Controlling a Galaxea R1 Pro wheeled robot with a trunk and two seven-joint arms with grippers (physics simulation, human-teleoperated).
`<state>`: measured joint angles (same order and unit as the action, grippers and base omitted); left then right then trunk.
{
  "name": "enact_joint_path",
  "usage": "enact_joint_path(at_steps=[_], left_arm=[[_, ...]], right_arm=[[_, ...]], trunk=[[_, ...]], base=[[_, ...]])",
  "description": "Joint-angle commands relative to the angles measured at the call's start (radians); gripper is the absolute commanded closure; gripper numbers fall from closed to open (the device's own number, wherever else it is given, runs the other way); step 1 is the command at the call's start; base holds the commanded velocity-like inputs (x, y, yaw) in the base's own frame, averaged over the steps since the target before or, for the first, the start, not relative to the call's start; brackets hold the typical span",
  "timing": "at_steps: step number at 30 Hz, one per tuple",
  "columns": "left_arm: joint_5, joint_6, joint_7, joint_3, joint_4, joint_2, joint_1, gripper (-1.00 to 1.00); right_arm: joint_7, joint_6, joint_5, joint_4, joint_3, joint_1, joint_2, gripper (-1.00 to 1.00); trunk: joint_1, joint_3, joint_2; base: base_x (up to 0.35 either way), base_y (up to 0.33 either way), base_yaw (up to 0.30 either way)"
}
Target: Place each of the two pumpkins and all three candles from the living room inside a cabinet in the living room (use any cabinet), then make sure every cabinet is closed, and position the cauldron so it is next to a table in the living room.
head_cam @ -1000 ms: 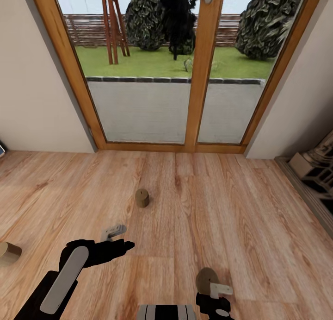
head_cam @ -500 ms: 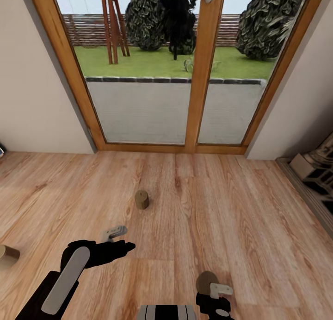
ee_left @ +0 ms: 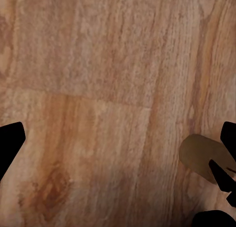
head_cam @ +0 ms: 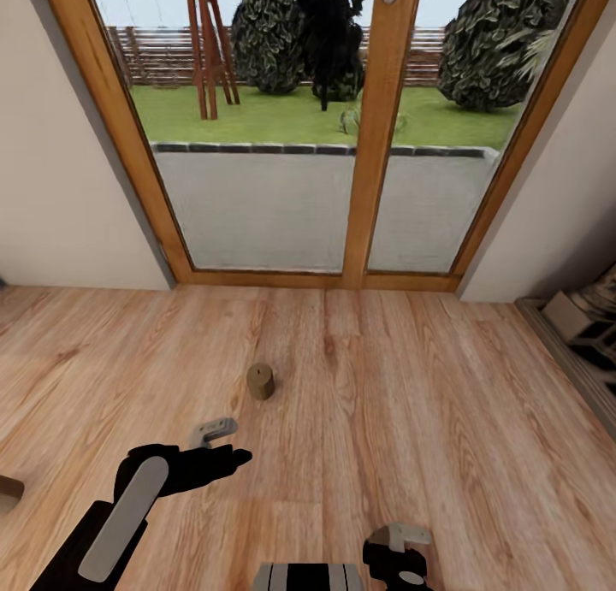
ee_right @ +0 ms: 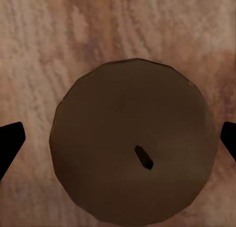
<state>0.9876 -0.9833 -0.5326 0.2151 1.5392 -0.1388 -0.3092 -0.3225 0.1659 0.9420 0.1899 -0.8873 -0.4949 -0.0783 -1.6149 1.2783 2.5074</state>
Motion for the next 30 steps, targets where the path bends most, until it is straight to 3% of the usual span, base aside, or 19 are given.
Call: enact_joint_path(at_steps=[1, 11, 23, 30], left_arm=[[0.009, -0.001, -0.011, 0.002, 0.001, -0.001, -0.001, -1.0], [0.01, 0.0, -0.012, 0.002, 0.001, -0.001, -0.001, -1.0], [0.009, 0.0, -0.01, 0.001, 0.001, -0.001, -0.001, -1.0], [0.009, 0.0, -0.01, 0.001, 0.001, -0.001, -0.001, -1.0]], right_arm=[[-0.004, 0.004, 0.01, 0.0, -0.009, -0.001, 0.0, -1.0], [-0.004, 0.004, 0.011, 0.0, -0.009, -0.001, 0.0, -1.0], [-0.004, 0.002, 0.011, -0.001, -0.007, -0.001, 0.0, -1.0], [-0.004, 0.002, 0.012, -0.001, -0.006, -0.001, 0.0, -1.0]], trunk=[[0.0, 0.001, 0.0], [0.0, 0.001, 0.0], [-0.003, 0.028, 0.002], [-0.003, 0.028, 0.002]], base=[[0.106, 0.0, 0.0], [0.05, 0.0, 0.0], [0.0, 0.0, 0.0], [0.0, 0.0, 0.0]])
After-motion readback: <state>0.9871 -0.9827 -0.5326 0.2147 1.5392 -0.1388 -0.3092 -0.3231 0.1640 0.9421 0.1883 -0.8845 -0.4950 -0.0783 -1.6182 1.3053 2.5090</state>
